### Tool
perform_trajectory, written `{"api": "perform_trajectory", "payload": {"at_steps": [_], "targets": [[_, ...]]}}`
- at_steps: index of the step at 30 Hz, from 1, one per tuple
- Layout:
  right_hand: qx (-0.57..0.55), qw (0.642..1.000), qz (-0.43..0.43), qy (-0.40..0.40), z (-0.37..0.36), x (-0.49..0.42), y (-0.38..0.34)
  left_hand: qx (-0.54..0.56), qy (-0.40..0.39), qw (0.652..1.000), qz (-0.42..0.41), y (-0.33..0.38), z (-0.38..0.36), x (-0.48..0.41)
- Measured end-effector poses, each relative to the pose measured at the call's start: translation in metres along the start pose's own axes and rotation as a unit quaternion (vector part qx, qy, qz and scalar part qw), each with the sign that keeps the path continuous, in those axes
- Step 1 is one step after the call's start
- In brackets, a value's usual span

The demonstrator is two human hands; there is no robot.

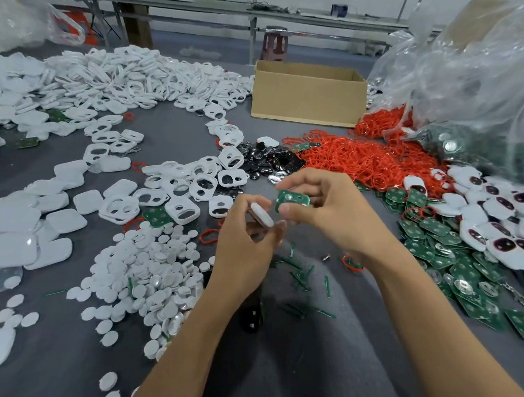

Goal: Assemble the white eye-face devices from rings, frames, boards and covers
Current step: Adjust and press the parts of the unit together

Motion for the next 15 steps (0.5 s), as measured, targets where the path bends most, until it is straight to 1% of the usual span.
{"api": "perform_trajectory", "payload": {"at_steps": [2,4,6,9,11,13,15], "targets": [[-0.027,1.000,0.001,-0.015,-0.006,0.002,-0.006,-0.012,0.022,0.999,-0.026,0.006,0.002,0.001],[-0.030,0.999,0.006,-0.036,-0.016,0.005,-0.011,-0.007,0.049,0.997,-0.052,0.012,0.008,0.002],[-0.025,0.998,0.013,-0.053,-0.024,0.007,-0.016,-0.035,0.089,0.991,-0.092,0.018,0.016,0.006],[-0.016,0.997,0.036,-0.060,-0.028,0.010,-0.028,-0.080,0.178,0.967,-0.162,0.031,0.032,0.014],[-0.007,0.996,0.059,-0.060,-0.028,0.012,-0.038,-0.093,0.233,0.949,-0.189,0.038,0.040,0.018],[0.023,0.995,0.080,-0.059,-0.030,0.015,-0.047,-0.077,0.258,0.942,-0.199,0.039,0.042,0.019],[0.039,0.994,0.089,-0.056,-0.032,0.017,-0.052,-0.036,0.270,0.941,-0.199,0.036,0.044,0.019]]}}
Point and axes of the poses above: each hand's wrist, its own x-axis away from the middle knuckle, its own z-axis out of the back of the hand, y = z × x, the point moved 8 cm from there along -x, towards the middle knuckle, and after that the axes turned 9 degrees about -x, right-handed, at the moved point
